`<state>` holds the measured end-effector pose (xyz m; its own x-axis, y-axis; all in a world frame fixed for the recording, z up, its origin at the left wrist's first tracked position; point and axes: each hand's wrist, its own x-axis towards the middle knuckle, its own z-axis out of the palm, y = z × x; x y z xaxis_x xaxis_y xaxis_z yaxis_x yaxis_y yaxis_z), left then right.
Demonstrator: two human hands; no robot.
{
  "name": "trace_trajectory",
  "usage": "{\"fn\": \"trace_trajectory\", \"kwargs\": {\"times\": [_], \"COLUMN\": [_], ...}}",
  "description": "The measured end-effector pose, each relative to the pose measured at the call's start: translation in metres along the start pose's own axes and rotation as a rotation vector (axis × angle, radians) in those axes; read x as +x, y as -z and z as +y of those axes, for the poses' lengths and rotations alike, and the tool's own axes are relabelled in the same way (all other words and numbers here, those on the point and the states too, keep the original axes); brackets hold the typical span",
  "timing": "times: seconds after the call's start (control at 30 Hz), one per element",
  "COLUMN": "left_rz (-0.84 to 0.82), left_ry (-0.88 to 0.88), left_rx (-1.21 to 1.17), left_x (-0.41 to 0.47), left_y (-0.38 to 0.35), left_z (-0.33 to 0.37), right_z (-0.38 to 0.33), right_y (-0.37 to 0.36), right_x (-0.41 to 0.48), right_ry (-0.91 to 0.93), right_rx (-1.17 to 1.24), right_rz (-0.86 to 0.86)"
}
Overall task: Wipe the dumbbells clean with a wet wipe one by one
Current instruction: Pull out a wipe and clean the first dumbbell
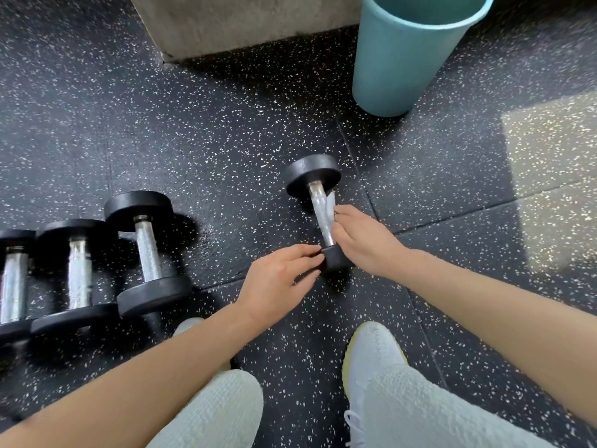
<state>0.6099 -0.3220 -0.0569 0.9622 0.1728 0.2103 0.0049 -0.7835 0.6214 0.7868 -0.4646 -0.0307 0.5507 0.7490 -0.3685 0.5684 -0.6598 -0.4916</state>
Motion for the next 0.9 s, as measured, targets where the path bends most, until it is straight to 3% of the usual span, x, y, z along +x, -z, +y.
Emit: {"fn": "trace_trajectory", "kwargs": {"times": [0.37, 0.7, 0.9], "left_rz": [-0.032, -0.052, -0.089], "left_ry": [0.041, 0.012, -0.019], "left_rx": [-0.016, -0.018, 0.007], "left_x": [-0.003, 0.001, 0.004], "left_y": [0.007, 0.002, -0.002], "left_z": [-0.002, 0.003, 0.001], "right_z": [-0.007, -0.009, -0.003], "right_y": [-0.012, 0.001, 0.001], "right_x": [-0.006, 0.039, 0.002], "right_ry": [0.128, 0.29, 0.432], "right_rx": [-0.056, -0.425, -0.748], "right_rz": [0.123, 0.111, 0.019]}}
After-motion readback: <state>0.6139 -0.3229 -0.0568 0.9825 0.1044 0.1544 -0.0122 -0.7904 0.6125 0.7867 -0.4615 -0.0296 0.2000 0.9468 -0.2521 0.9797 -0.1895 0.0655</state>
